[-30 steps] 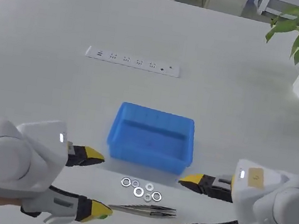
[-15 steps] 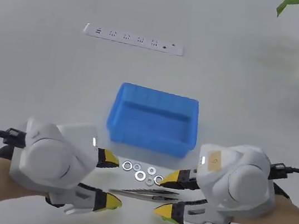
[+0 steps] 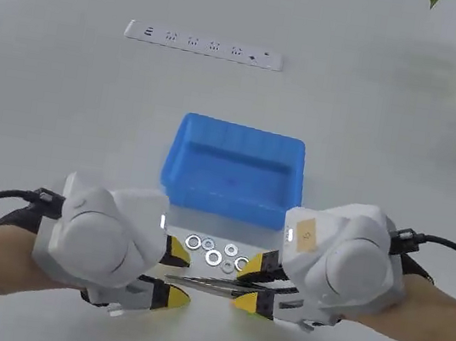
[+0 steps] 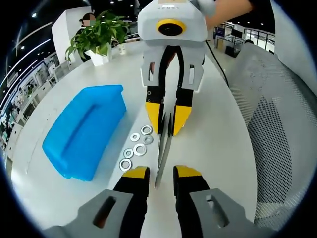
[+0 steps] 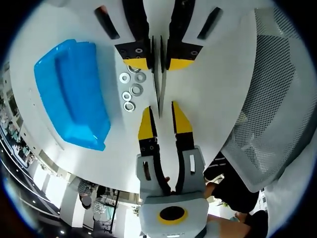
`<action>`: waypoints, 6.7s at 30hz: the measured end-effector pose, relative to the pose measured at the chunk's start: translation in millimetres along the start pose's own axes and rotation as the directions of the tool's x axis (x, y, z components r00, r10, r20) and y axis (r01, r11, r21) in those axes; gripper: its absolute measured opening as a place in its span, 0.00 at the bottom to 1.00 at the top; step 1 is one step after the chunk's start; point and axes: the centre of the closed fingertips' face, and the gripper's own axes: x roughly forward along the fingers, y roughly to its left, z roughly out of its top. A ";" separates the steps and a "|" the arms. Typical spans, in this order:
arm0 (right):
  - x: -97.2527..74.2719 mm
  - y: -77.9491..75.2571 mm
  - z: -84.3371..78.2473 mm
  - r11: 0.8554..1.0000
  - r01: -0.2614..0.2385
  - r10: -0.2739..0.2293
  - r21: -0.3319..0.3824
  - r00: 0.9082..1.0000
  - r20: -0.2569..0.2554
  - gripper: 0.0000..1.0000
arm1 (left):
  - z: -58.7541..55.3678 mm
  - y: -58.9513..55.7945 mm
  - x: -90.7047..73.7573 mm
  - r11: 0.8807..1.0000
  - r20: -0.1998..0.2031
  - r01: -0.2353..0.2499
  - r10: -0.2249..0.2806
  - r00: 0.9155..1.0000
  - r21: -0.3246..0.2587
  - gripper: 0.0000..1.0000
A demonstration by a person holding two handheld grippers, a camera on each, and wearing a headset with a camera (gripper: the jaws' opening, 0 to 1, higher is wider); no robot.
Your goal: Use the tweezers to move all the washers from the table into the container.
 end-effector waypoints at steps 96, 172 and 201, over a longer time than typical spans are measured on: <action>-35.8 3.8 31.5 0.986 0.162 -0.168 0.045 0.962 0.214 0.24 | 110.7 -12.1 -65.2 0.997 0.345 0.012 -0.036 0.938 0.072 0.04; 2.4 -22.3 47.8 0.993 0.118 -0.115 0.001 0.967 0.226 0.09 | 84.5 21.4 -49.4 0.991 0.267 0.100 -0.119 0.956 0.086 0.05; -24.8 -23.3 62.5 0.984 0.175 -0.176 0.028 0.951 0.255 0.09 | 49.5 38.0 -78.3 0.966 0.276 -0.072 0.142 0.951 -0.248 0.56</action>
